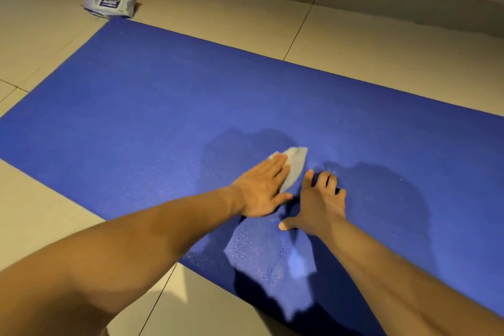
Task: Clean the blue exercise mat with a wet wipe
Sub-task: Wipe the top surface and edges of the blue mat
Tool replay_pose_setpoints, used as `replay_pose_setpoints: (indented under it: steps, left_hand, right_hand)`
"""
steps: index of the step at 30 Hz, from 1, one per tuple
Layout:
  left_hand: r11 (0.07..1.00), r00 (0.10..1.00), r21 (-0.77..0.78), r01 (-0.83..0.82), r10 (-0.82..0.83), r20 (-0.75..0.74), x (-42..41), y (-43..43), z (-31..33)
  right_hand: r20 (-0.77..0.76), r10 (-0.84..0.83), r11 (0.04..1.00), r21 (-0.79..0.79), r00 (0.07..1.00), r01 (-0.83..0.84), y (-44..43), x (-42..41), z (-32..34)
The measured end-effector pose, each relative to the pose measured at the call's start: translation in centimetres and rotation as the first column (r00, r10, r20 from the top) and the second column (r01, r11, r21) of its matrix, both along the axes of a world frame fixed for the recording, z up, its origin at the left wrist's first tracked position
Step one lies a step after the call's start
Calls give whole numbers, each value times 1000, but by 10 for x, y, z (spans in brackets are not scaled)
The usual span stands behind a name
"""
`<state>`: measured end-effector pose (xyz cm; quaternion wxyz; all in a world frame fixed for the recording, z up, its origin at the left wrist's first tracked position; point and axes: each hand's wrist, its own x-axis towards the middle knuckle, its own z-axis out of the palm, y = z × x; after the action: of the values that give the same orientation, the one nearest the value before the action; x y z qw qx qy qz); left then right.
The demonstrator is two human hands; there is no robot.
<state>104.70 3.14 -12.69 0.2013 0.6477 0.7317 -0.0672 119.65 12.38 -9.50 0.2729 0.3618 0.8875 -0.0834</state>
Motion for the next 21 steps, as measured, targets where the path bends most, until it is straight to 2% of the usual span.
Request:
replay_pose_setpoints:
  steps: [2, 4, 7, 11, 13, 16, 21]
  left_hand:
    - [999, 999, -11, 31, -32, -18, -13, -7, 3]
    - [989, 988, 8, -146, 147, -52, -40, -15, 11]
    - [901, 897, 1, -433, 431, -97, -78, -23, 13]
    - [824, 820, -32, -566, 559, -118, -64, -5, -2]
    - [845, 838, -18, -534, 527, -141, -38, 11, -6]
    - [924, 914, 14, -381, 379, -147, 13, 31, -4]
    - [998, 994, 42, -52, 48, 102, 85, 36, -12]
  right_hand:
    - [-13, 83, 996, -28, 996, -83, 15, 24, 4]
    - [55, 77, 997, 10, 996, -77, 33, 49, 12]
    - [184, -50, 999, 11, 982, 49, 50, 77, 17]
    - [212, -73, 996, -40, 975, 83, 51, 72, 9]
    - [221, -79, 996, -34, 972, 88, 50, 69, 7]
    - [223, -82, 995, -32, 971, 92, 53, 70, 6]
    - [217, -94, 994, -43, 972, 105, 53, 68, 4]
